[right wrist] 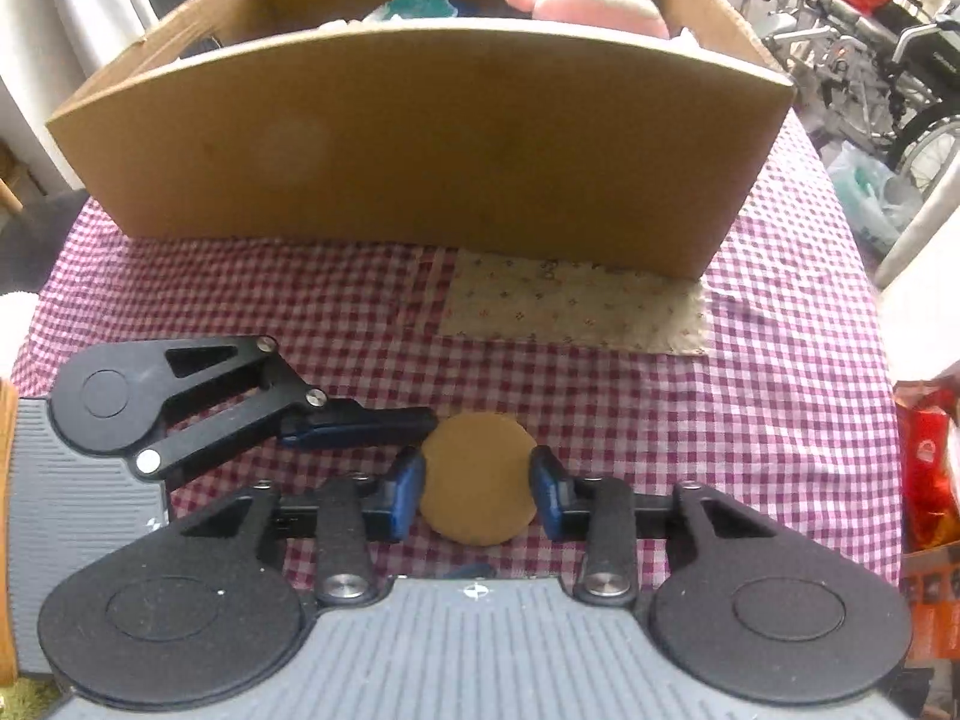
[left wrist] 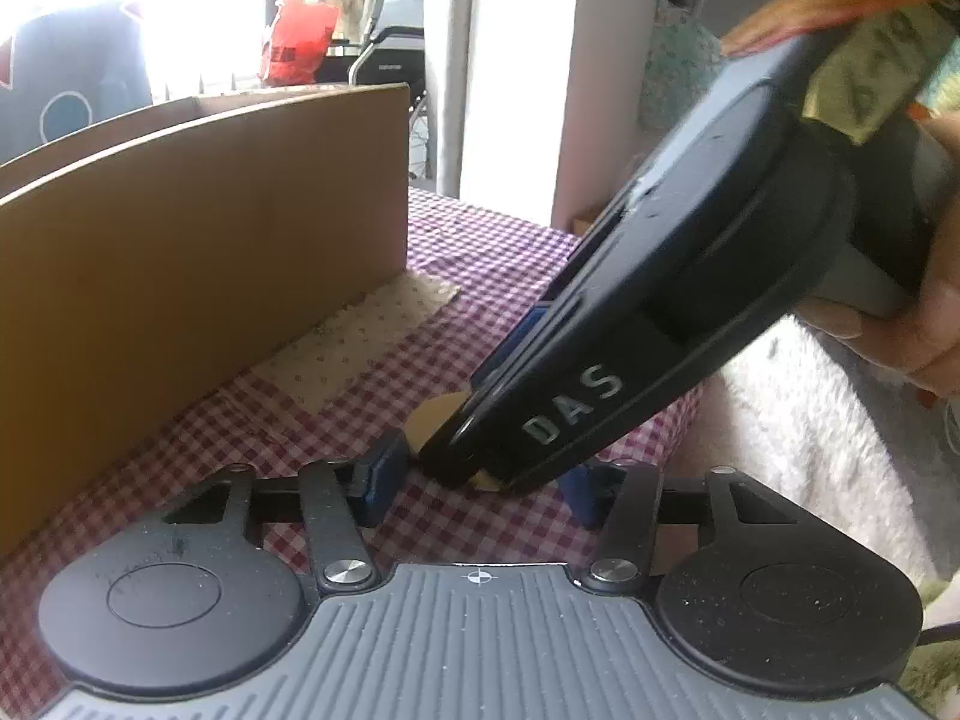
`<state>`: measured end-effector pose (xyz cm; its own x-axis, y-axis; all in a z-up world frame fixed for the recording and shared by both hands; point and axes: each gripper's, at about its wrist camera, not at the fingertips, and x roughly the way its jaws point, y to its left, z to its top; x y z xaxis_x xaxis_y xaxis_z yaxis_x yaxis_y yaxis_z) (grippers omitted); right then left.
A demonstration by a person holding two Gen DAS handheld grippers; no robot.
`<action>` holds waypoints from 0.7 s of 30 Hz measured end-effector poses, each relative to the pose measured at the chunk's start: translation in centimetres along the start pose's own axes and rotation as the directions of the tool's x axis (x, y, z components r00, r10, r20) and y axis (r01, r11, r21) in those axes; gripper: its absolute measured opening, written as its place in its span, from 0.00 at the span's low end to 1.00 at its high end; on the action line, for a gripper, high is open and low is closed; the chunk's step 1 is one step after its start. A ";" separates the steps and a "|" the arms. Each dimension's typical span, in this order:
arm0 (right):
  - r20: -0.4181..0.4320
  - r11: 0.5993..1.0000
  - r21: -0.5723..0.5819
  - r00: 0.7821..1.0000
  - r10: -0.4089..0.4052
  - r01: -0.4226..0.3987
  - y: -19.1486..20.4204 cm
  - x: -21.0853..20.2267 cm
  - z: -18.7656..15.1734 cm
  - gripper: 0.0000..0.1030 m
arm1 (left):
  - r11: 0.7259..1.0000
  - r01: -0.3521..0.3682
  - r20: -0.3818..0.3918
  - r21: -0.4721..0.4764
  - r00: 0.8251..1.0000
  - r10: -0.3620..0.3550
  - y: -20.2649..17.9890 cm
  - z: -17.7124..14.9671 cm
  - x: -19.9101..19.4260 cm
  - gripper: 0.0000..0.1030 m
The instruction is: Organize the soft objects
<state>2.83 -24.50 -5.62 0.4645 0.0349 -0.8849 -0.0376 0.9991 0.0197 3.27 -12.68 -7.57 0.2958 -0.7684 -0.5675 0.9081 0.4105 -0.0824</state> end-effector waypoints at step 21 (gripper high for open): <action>0.131 0.963 0.235 0.986 0.106 -0.135 -3.7 -2.8 -1.7 0.13 | 0.983 0.078 -0.030 -0.168 0.996 -0.084 1.3 1.5 0.4 0.46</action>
<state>0.17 -28.38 -3.96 0.5701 0.1436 -0.8089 0.1089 0.9627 0.2477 5.03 -13.19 -6.72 0.2092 -0.7853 -0.5827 0.8658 0.4257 -0.2629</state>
